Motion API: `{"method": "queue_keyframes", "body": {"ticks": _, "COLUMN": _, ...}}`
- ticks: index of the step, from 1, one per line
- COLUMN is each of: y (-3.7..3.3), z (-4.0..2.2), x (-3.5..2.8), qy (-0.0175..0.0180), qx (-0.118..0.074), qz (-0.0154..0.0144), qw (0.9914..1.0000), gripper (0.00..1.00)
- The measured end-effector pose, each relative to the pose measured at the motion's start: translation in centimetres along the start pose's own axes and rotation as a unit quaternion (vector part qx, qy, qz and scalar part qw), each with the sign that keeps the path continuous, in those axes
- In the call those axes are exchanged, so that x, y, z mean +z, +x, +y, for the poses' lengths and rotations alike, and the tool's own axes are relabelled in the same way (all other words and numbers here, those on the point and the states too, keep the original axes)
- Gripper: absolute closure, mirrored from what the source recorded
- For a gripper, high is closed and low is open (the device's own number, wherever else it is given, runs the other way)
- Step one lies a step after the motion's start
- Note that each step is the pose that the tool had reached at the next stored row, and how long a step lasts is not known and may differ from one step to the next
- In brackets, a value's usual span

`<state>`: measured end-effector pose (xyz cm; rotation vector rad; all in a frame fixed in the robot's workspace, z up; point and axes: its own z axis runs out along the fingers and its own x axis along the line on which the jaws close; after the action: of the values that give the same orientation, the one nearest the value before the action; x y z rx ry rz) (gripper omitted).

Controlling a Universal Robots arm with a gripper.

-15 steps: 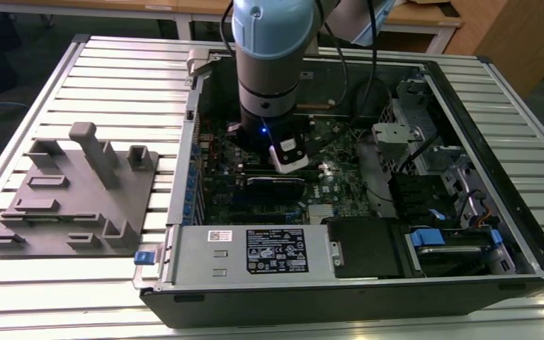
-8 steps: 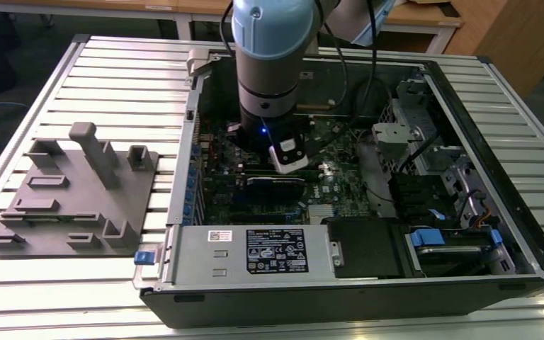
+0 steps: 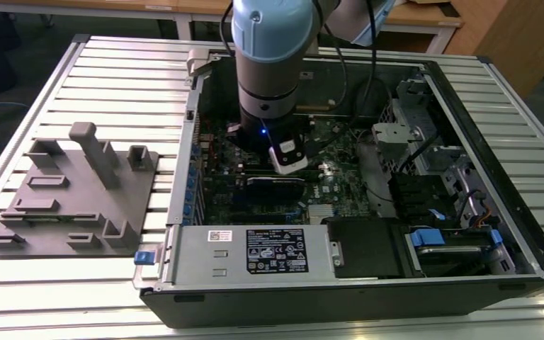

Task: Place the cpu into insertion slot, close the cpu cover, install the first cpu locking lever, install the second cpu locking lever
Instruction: 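Install the second cpu locking lever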

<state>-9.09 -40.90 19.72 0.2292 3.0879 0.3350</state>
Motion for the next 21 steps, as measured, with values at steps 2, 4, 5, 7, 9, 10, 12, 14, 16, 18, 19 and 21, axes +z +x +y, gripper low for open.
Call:
{"method": "queue_keyframes", "body": {"ticks": 2, "y": 0.01, "z": -0.02, "x": 0.07, "qy": -0.0003, "qx": 0.0, "qz": 0.0001, "qw": 1.0, "gripper": 0.89}}
{"method": "queue_keyframes", "body": {"ticks": 4, "y": 0.05, "z": -0.05, "x": 0.17, "qy": -0.0002, "qx": 0.0, "qz": 0.0001, "qw": 1.0, "gripper": 0.89}}
{"method": "queue_keyframes", "body": {"ticks": 5, "y": 0.07, "z": -0.06, "x": 0.21, "qy": -0.0003, "qx": 0.0, "qz": 0.0002, "qw": 1.0, "gripper": 0.89}}
{"method": "queue_keyframes", "body": {"ticks": 7, "y": 0.12, "z": -0.08, "x": 0.28, "qy": -0.0004, "qx": 0.0, "qz": 0.0001, "qw": 1.0, "gripper": 0.89}}
{"method": "queue_keyframes", "body": {"ticks": 9, "y": 0.18, "z": -0.1, "x": 0.34, "qy": -0.0005, "qx": 0.0, "qz": 0.0, "qw": 1.0, "gripper": 0.89}}
{"method": "queue_keyframes", "body": {"ticks": 10, "y": 0.2, "z": -0.11, "x": 0.36, "qy": -0.0004, "qx": 0.0, "qz": 0.0001, "qw": 1.0, "gripper": 0.89}}
{"method": "queue_keyframes", "body": {"ticks": 12, "y": 0.25, "z": -0.12, "x": 0.39, "qy": -0.0003, "qx": 0.0, "qz": 0.0001, "qw": 1.0, "gripper": 0.89}}
{"method": "queue_keyframes", "body": {"ticks": 14, "y": 0.31, "z": -0.14, "x": 0.41, "qy": -0.0002, "qx": 0.0, "qz": 0.0001, "qw": 1.0, "gripper": 0.89}}
{"method": "queue_keyframes", "body": {"ticks": 16, "y": 0.38, "z": -0.16, "x": 0.45, "qy": -0.0003, "qx": 0.0, "qz": 0.0001, "qw": 1.0, "gripper": 0.89}}
{"method": "queue_keyframes", "body": {"ticks": 18, "y": 0.46, "z": -0.17, "x": 0.48, "qy": -0.0002, "qx": 0.0, "qz": 0.0001, "qw": 1.0, "gripper": 0.89}}
{"method": "queue_keyframes", "body": {"ticks": 19, "y": 0.48, "z": -0.18, "x": 0.48, "qy": -0.0003, "qx": 0.0, "qz": 0.0002, "qw": 1.0, "gripper": 0.89}}
{"method": "queue_keyframes", "body": {"ticks": 21, "y": 0.48, "z": -0.18, "x": 0.5, "qy": -0.0004, "qx": 0.0, "qz": 0.0001, "qw": 1.0, "gripper": 0.89}}
